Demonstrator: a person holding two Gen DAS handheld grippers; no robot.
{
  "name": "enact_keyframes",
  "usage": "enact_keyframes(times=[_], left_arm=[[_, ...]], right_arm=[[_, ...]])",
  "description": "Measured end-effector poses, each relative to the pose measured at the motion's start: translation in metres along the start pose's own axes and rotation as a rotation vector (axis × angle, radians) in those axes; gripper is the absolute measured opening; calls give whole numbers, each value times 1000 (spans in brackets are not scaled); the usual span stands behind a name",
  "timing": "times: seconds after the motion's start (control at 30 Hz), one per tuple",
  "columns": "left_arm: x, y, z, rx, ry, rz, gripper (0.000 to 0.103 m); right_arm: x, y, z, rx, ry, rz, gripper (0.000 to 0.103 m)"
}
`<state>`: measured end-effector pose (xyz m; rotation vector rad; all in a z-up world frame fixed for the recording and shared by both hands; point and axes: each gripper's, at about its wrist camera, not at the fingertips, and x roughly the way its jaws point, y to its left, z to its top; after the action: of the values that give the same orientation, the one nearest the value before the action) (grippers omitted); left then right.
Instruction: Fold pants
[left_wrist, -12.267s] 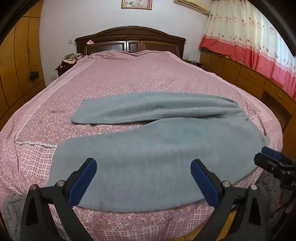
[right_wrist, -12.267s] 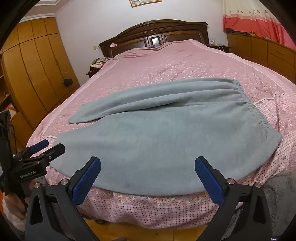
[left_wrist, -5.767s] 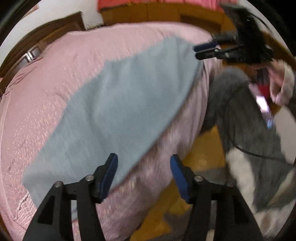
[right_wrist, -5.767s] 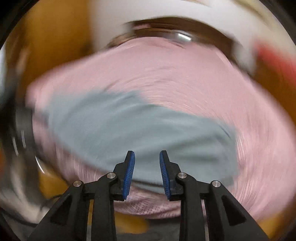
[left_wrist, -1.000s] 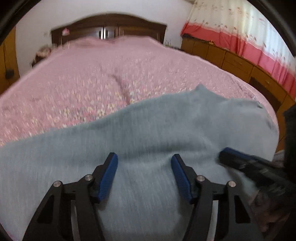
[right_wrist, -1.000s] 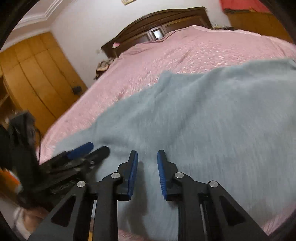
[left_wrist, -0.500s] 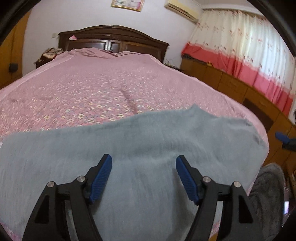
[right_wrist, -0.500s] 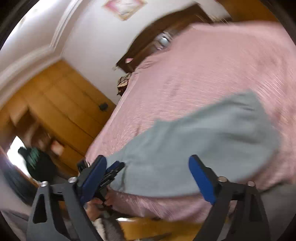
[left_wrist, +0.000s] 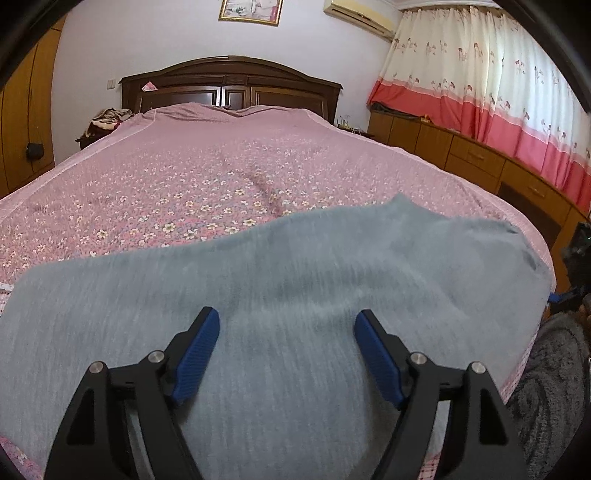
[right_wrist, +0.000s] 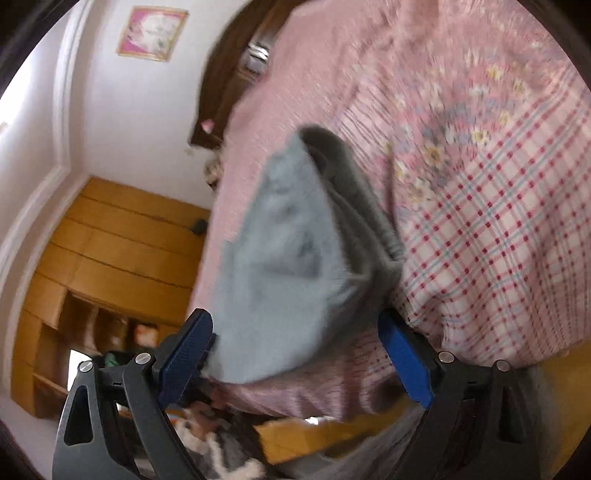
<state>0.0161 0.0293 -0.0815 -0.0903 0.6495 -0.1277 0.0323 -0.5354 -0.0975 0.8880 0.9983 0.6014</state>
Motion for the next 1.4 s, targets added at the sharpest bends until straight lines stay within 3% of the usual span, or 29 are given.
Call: enact_keyframes(times=[0.2,0.37,0.5,0.6,0.67,0.7,0.8,0.93,1.13,1.33,1.4], left_arm=[[-3,1,-5,-8,3,1,80],[-3,0,-5,-21,5,-2,80],[-4,1,-6,-22,2,-7,80],[-4,1,-5,-25,1,-8,80],[-4,2,-5,-29,1,-12,80],[-4,2,-5,-31,0,-15,80],[-4,5,-6,-33,1,-20,80],[-3,4,-6,-32,3,-18,80],[-5,9,-2,-66,9,-46,80],[-7,13,-1,-86,13,-67,80],[-10,13,0,-87,17,-72,80]], right_arm=[[10,-11,14,30,35,47,93],[-13,-20,24,34,-98,181,93],[-19,-29,28,65,-110,194,90],[-17,-28,28,54,-92,157,75],[-15,-25,26,35,-92,128,51],[-13,-23,25,30,-93,116,34],[-9,-16,18,8,-96,69,22],[-7,-4,17,-26,-112,8,18],[-1,45,18,-184,-101,-193,18],[6,84,25,-235,-88,-335,17],[8,107,24,-314,-95,-375,16]])
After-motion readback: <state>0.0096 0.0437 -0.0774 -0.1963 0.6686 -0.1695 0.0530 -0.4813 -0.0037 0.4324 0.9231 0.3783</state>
